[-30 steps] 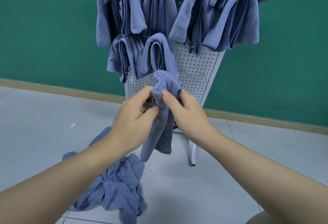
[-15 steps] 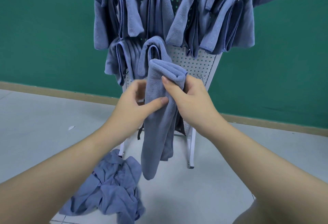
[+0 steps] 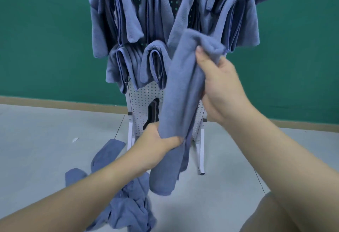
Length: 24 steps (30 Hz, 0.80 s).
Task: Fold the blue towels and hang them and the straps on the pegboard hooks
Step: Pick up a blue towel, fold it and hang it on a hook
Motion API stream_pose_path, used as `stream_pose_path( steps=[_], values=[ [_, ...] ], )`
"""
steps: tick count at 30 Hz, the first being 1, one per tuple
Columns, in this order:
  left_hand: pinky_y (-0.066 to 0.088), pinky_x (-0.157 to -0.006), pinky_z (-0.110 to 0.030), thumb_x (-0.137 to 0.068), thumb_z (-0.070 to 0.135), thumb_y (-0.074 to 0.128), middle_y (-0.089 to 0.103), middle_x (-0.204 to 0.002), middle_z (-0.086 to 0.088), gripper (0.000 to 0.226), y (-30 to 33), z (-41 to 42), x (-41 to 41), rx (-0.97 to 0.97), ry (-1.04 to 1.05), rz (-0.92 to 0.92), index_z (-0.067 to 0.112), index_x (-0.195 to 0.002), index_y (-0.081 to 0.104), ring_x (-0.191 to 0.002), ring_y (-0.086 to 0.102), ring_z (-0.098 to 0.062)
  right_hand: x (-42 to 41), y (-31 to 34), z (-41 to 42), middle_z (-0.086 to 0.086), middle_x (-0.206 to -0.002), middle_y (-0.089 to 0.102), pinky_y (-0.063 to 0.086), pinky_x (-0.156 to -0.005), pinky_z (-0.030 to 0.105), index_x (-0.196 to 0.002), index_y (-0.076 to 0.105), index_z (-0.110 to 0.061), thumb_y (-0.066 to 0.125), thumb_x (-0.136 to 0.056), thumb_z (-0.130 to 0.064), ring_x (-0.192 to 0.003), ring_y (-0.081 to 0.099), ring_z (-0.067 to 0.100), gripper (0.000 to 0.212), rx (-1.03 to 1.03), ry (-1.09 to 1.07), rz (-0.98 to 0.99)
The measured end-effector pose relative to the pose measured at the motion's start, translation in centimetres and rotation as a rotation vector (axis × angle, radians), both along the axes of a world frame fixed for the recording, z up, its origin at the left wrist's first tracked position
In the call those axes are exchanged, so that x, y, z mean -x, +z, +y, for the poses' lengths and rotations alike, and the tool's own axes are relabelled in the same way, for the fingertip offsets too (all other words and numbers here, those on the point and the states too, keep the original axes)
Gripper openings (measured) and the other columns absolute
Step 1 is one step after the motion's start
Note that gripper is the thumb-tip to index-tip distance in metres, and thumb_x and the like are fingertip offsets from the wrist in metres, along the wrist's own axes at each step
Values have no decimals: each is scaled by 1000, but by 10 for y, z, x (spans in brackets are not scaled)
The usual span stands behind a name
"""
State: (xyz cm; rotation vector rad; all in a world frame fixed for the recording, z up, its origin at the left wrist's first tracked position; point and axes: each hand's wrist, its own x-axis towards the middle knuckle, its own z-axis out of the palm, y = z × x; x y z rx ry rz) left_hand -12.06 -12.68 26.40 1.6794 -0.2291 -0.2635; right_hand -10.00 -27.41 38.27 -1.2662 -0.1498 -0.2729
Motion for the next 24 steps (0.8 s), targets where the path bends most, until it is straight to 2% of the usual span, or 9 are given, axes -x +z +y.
stream_pose_path(
  steps=[2, 6, 10, 14, 16, 18, 21, 24],
  values=[
    [56, -90, -67, -71, 36, 74, 77, -104, -16, 45, 2, 4, 1, -29, -76, 25, 7, -106, 73, -101, 72, -43, -4, 11, -17, 16, -119, 75, 56, -102, 47, -114, 65, -10, 54, -107, -20, -112, 73, 27, 16, -64, -60, -26],
    [58, -94, -55, -84, 39, 72, 79, -99, -9, 34, 9, 12, 2, -107, -256, 26, 12, -105, 73, -94, 76, -29, -13, 21, -57, 9, -118, 76, 59, -97, 44, -119, 63, -13, 55, -107, -26, -109, 74, 21, 20, -148, -224, -31],
    [53, -97, -61, -81, 51, 71, 76, -102, -17, 50, 11, 18, 0, -247, -284, -14, 7, -104, 70, -101, 71, -39, -16, 13, -74, 7, -122, 75, 58, -99, 46, -129, 62, -14, 58, -104, -35, -110, 74, 21, 32, -195, -273, 41],
    [57, -97, -46, -82, 47, 74, 79, -105, 4, 39, 10, 28, -9, -412, -369, 10, 20, -110, 72, -100, 74, -15, -10, 9, -60, 6, -118, 76, 59, -98, 43, -120, 63, -14, 56, -106, -34, -105, 75, 15, 25, -186, -238, 104],
    [56, -102, -36, -85, 35, 82, 76, -118, 8, 44, 8, 26, -12, -285, -356, 37, 22, -124, 66, -113, 71, -11, -7, 3, -47, 6, -118, 75, 58, -99, 41, -120, 63, -13, 54, -107, -32, -106, 74, 14, 25, -166, -174, 126],
    [52, -105, -28, -86, 21, 83, 73, -127, 9, 51, 9, 19, -17, -102, -248, -2, 20, -132, 61, -122, 66, -10, -4, -3, -34, 6, -119, 76, 59, -95, 36, -123, 62, -12, 53, -108, -31, -106, 74, 12, 26, -142, -103, 150],
    [53, -102, -28, -78, 23, 87, 75, -121, 7, 55, 17, 6, -22, 40, -114, -62, 17, -128, 64, -116, 69, -10, -1, -8, -21, 7, -115, 78, 62, -88, 34, -119, 65, -12, 54, -107, -28, -102, 76, 15, 23, -158, -37, 177],
    [55, -98, -29, -77, 19, 89, 77, -116, 4, 51, 17, 3, -23, 21, -111, -55, 15, -123, 68, -111, 72, -13, -3, -10, -18, 8, -114, 78, 62, -89, 36, -119, 66, -12, 55, -107, -28, -101, 76, 18, 23, -171, -42, 181]
  ],
)
